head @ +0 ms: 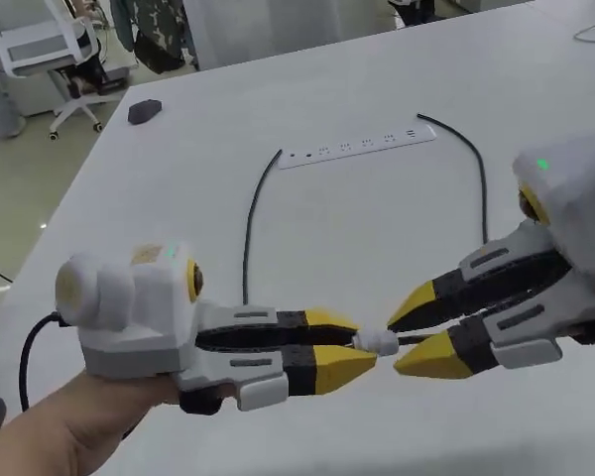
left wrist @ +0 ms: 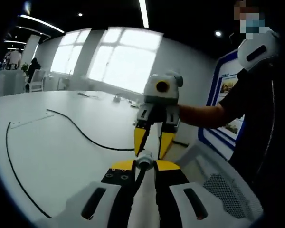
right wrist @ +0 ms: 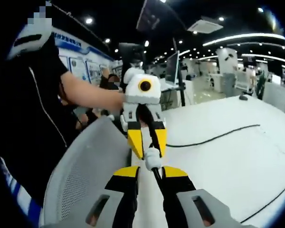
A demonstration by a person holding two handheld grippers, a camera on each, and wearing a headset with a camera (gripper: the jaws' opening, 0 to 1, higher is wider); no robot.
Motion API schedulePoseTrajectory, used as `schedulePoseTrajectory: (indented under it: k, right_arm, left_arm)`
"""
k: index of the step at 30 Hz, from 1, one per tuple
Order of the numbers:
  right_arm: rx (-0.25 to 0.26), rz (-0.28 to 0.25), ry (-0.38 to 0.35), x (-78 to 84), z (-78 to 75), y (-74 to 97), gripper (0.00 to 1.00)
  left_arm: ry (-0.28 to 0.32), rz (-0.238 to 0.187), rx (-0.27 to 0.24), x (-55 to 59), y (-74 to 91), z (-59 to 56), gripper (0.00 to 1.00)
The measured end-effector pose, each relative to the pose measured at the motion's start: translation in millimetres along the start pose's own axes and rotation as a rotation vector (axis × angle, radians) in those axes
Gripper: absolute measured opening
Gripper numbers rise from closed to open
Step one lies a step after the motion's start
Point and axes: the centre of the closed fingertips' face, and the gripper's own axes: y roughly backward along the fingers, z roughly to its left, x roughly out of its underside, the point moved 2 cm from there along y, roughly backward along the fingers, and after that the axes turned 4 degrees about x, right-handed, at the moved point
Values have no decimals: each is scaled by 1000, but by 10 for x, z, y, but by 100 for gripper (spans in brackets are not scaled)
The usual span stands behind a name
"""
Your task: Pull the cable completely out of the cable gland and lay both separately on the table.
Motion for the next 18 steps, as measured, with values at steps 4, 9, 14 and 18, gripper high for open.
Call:
schedulePoseTrajectory:
  k: [4,9,14,18]
  right_arm:
    - [-17,-49,-71,-38,-40,11,13]
    - [-35,-52,-108,-9,-112,-10,10]
    - [-58,-26,-110,15,-34,-65,9]
    - [-61,-33,-132,3,-15,-59,8]
  left_arm:
    - [-32,36,-13,32,3,15,15]
    - [-36,39,-9,38,-13,1,15]
    - [-22,41,-1,43,-33,4,15]
    - [-22,39,3,37,-29,9,15]
